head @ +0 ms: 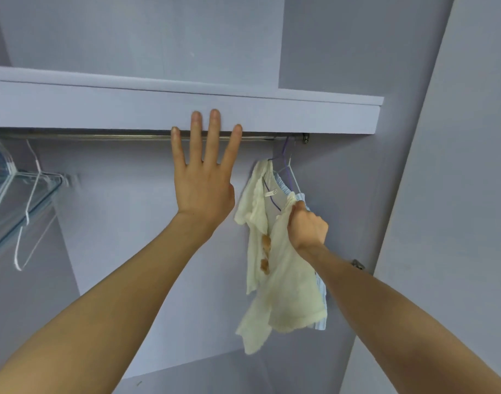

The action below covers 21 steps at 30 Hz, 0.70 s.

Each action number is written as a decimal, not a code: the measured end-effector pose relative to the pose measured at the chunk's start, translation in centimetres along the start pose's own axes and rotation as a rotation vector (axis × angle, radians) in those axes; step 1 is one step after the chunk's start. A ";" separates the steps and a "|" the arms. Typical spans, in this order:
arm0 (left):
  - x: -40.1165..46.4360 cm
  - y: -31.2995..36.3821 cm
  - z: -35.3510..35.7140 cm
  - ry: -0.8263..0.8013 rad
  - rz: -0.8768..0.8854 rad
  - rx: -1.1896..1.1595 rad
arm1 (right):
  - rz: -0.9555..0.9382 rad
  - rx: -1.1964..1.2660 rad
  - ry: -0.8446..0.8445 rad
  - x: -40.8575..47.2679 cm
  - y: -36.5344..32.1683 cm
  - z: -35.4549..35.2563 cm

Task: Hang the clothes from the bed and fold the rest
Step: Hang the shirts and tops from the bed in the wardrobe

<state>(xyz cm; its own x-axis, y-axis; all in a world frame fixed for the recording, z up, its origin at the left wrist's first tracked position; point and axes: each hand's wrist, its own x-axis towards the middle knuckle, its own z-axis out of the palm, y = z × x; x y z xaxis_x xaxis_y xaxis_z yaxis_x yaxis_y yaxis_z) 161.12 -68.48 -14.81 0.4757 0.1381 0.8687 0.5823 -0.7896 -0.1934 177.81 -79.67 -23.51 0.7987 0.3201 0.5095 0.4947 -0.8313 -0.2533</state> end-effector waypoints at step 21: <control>-2.2 0.3 -3.0 -0.231 -0.062 -0.052 | -0.223 0.249 -0.157 -6.0 -0.9 -3.8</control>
<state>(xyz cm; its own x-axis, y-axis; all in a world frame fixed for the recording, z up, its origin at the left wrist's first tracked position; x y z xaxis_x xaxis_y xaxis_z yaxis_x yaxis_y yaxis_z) 158.28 -70.83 -15.41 0.5820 0.3158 0.7494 0.5834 -0.8041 -0.1142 171.28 -82.58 -23.19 0.6953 0.5625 0.4475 0.7152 -0.6035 -0.3526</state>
